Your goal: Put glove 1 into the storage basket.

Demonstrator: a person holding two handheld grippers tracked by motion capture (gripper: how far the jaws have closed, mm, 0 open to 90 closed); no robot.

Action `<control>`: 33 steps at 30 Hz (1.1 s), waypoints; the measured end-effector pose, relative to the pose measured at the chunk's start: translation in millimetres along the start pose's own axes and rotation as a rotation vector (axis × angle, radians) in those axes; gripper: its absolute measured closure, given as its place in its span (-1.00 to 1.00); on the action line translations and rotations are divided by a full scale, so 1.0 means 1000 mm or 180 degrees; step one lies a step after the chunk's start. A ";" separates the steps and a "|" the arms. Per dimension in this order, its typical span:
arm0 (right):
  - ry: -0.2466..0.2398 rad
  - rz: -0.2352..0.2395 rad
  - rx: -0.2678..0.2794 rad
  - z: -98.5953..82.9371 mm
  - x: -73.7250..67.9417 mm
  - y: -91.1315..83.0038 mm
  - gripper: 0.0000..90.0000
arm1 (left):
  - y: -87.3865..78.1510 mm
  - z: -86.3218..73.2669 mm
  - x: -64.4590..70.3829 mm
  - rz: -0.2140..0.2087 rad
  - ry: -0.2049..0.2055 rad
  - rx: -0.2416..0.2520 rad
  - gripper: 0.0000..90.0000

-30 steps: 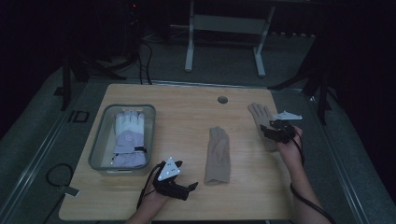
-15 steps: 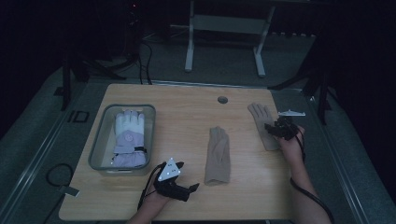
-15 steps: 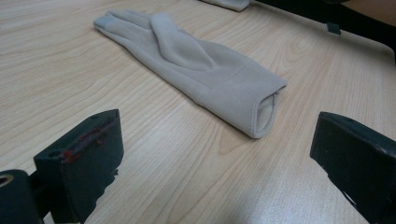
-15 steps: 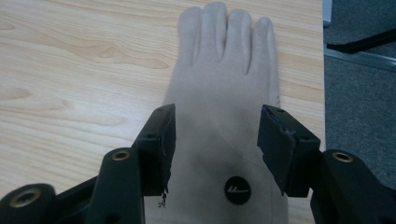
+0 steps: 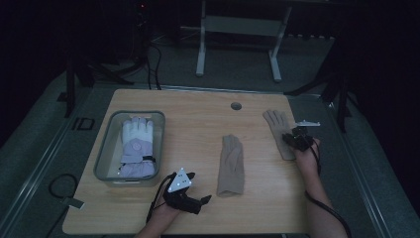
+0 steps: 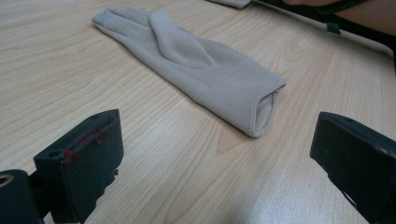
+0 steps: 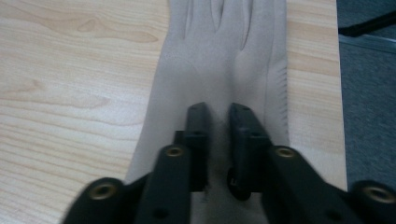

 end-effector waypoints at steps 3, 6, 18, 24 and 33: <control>0.0054 -0.0088 -0.0069 0.002 -0.005 -0.005 0.89 | 0.000 0.000 0.000 -0.0002 -0.0004 0.0009 -0.94; 0.0188 -0.0118 -0.0020 0.005 -0.008 -0.013 0.90 | 0.000 0.001 0.000 0.0008 -0.0014 0.0012 -0.94; 0.0331 -0.0236 0.0326 0.009 -0.035 -0.079 0.91 | 0.000 0.003 -0.001 0.0059 0.0019 0.0032 -0.94; 0.0362 -0.0315 0.0448 0.001 -0.047 -0.101 0.91 | -0.001 0.004 0.000 0.0070 0.0045 0.0039 -0.94; 0.0506 -0.0239 0.0255 -0.042 -0.079 -0.115 0.90 | -0.001 0.005 0.000 0.0074 0.0073 0.0050 -0.94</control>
Point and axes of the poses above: each handheld gripper's, and its own axes: y roughly forward along the jaws, z roughly out of its top, x roughly to its right, the point moved 5 cm from there along y, roughly forward along the jaws, and after that the axes turned 9 degrees about -y, right-handed, at the moved point
